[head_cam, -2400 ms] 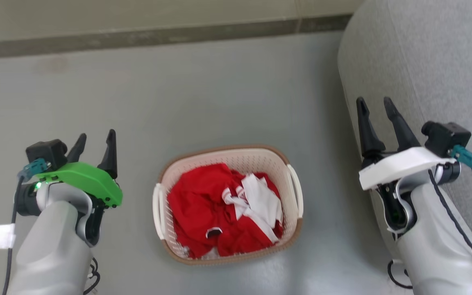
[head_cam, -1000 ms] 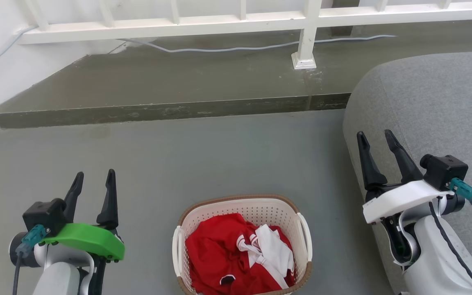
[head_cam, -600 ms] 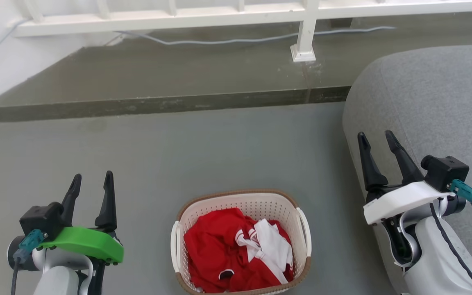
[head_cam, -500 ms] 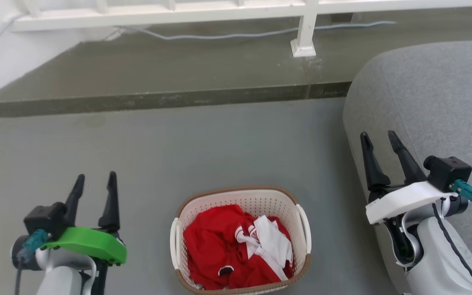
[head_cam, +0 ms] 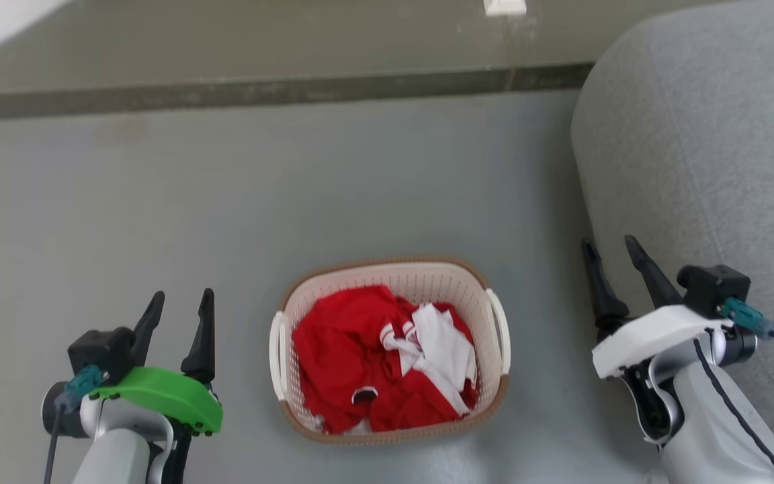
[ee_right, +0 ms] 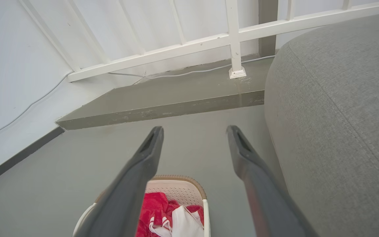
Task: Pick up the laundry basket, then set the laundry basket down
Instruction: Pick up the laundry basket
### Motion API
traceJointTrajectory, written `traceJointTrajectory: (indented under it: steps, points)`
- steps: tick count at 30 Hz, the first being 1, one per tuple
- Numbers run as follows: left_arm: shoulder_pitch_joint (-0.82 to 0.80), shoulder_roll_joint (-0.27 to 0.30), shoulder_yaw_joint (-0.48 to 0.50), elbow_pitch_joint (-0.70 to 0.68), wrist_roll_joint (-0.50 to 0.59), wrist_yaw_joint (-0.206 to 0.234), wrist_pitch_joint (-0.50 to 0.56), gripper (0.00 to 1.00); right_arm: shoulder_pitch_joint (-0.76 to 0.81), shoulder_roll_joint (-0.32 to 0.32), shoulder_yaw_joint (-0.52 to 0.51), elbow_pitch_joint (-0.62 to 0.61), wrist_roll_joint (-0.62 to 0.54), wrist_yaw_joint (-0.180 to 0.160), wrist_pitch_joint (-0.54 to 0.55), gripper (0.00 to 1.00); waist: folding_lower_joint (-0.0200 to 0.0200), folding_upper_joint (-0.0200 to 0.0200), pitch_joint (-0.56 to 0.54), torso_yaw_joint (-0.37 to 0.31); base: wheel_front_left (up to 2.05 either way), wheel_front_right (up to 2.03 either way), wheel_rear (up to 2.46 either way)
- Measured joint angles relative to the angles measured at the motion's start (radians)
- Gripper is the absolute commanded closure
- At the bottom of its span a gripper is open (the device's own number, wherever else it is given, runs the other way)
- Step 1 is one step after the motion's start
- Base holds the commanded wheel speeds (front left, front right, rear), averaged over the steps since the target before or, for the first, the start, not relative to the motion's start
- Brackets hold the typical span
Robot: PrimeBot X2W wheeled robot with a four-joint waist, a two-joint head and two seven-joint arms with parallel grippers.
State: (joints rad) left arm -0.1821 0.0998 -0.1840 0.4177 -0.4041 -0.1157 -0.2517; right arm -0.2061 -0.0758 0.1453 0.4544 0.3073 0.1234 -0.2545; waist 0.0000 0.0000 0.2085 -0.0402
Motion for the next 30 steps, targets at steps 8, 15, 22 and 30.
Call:
traceJointTrajectory:
  steps: [8, 15, 22, 30]
  points:
    - [-0.098, -0.005, -0.038, 0.121, -0.014, -0.007, 0.025, 0.0, -0.084, 0.002, 0.018, 0.115, 0.035, 0.0, 0.013, 0.0, 0.0, 0.0, 0.113, 0.0, 0.0, 0.0, 0.0]
    - [-0.183, -0.014, -0.08, 0.216, -0.034, -0.008, 0.059, 0.0, -0.158, 0.002, 0.051, 0.212, 0.039, 0.0, 0.036, 0.0, 0.0001, 0.0, 0.204, 0.004, 0.0, 0.0, 0.0]
    - [-0.267, -0.023, -0.134, 0.277, -0.091, -0.009, 0.093, 0.0, -0.229, 0.004, 0.065, 0.303, 0.055, 0.0, 0.052, 0.0, 0.0001, 0.0, 0.291, 0.008, 0.0, 0.0, 0.0]
    - [-0.357, -0.027, -0.183, 0.333, -0.146, -0.009, 0.134, 0.0, -0.311, 0.01, 0.107, 0.392, 0.065, 0.0, 0.096, 0.0, 0.0001, 0.0, 0.391, 0.01, 0.0, 0.0, 0.0]
